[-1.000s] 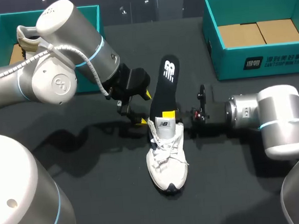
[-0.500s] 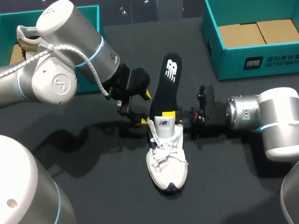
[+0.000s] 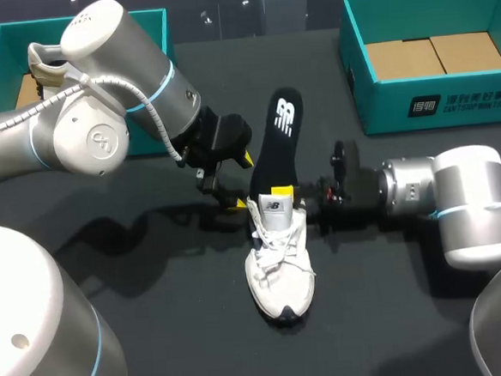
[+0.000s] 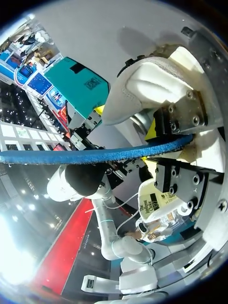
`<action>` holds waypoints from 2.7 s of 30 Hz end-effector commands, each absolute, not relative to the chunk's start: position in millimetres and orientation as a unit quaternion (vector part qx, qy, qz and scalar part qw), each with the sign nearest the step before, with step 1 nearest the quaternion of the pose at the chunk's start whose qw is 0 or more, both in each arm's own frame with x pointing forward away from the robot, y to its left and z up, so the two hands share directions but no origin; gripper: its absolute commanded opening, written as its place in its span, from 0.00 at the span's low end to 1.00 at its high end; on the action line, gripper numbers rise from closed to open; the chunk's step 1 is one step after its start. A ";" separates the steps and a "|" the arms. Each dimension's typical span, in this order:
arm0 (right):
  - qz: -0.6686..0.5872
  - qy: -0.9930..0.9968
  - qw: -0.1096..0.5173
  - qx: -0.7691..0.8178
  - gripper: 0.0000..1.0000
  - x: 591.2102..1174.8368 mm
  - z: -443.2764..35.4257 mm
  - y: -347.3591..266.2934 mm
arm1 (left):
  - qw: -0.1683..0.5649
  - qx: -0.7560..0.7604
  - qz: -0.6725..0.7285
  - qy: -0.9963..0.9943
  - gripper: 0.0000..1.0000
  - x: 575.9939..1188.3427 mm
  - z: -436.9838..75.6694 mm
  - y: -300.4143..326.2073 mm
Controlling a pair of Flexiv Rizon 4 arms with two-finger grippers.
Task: Take the shoe out of the shoebox, open the shoe tongue, remove and reinsert the insole, then place the shoe into the shoebox
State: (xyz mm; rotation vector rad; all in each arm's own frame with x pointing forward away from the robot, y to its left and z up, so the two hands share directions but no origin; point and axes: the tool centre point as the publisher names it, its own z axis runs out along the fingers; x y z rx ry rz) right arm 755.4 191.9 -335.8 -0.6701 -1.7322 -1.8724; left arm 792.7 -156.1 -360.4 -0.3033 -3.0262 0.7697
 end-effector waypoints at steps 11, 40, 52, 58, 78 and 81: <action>-0.678 -0.656 0.240 -0.227 0.28 759.7 -324.6 195.0 | 0.002 -0.097 0.244 -0.965 1.00 792.5 -360.8 -156.2; -0.664 -0.650 0.249 -0.274 0.00 755.8 -343.8 194.3 | 0.002 -0.097 0.244 -0.965 1.00 792.5 -360.8 -156.2; -0.663 -0.643 0.245 -0.296 0.00 737.7 -353.0 187.7 | 0.002 -0.097 0.244 -0.965 1.00 792.5 -360.8 -156.2; -0.668 -0.647 0.237 -0.281 0.02 740.3 -343.9 189.7 | 0.002 -0.097 0.244 -0.965 1.00 792.5 -360.8 -156.2; -0.665 -0.669 0.226 -0.243 0.32 752.1 -330.6 190.5 | 0.002 -0.097 0.244 -0.965 1.00 792.5 -360.8 -156.2; -0.665 -0.671 0.224 -0.241 0.32 753.4 -327.8 190.7 | 0.002 -0.097 0.244 -0.965 1.00 792.5 -360.8 -156.2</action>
